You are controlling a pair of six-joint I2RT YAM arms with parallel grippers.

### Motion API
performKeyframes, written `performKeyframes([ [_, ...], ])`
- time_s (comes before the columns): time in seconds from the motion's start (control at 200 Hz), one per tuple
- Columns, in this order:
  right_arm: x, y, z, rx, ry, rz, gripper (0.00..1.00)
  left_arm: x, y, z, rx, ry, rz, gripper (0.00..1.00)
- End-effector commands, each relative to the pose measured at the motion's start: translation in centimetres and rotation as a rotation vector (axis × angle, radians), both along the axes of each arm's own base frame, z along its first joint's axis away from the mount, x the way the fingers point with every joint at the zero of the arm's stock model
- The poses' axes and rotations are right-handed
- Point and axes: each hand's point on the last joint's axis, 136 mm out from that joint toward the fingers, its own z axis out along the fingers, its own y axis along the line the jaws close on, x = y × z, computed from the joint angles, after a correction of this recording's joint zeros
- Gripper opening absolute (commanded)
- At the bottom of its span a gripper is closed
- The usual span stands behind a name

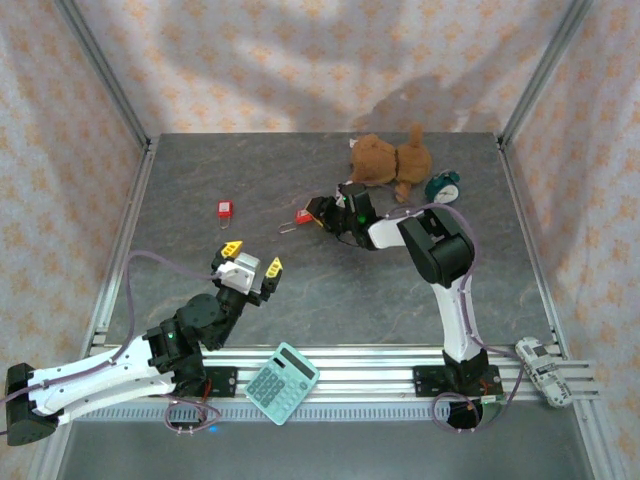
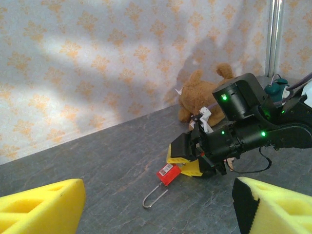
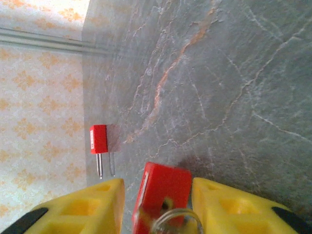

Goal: Unlock with the key

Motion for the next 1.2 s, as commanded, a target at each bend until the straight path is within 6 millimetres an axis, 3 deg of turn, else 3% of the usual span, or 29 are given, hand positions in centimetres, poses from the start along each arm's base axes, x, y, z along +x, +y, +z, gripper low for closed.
performKeyframes([
  [0.0,0.9,-1.6,-0.6,-0.059,-0.002,-0.022,0.45,0.0,0.1,0.2,-0.013,-0.003,0.002,0.82],
  [0.105,0.9,-2.6,-0.4,-0.106,0.009,-0.037,0.52,-0.1,0.2,0.4,-0.016,-0.005,0.001,0.81],
  [0.285,1.4,-6.0,-0.1,-0.235,0.054,-0.116,0.58,-0.2,0.7,1.1,-0.04,-0.018,0.014,0.82],
  [0.37,1.2,-7.3,0.9,-0.279,0.038,-0.138,0.59,-0.2,1.3,2.0,-0.075,-0.035,0.038,0.82],
  [0.521,-0.3,-7.7,5.0,-0.288,-0.018,-0.097,0.59,-0.2,4.0,4.7,-0.188,-0.075,0.153,0.81],
  [0.676,-3.2,-8.5,8.8,-0.335,-0.065,-0.07,0.59,-0.7,7.1,7.0,-0.32,-0.096,0.263,0.79],
  [0.826,-6.7,-10.4,10.5,-0.436,-0.076,-0.098,0.59,-1.0,9.0,7.7,-0.362,-0.071,0.334,0.8],
  [0.996,-10.1,-13.2,12.0,-0.496,-0.077,-0.152,0.59,-0.6,7.9,8.3,-0.283,-0.045,0.312,0.85],
  [1.191,-14.0,-17.4,13.4,-0.594,-0.121,-0.268,0.59,0.5,6.5,7.2,-0.25,0.003,0.325,0.92],
])
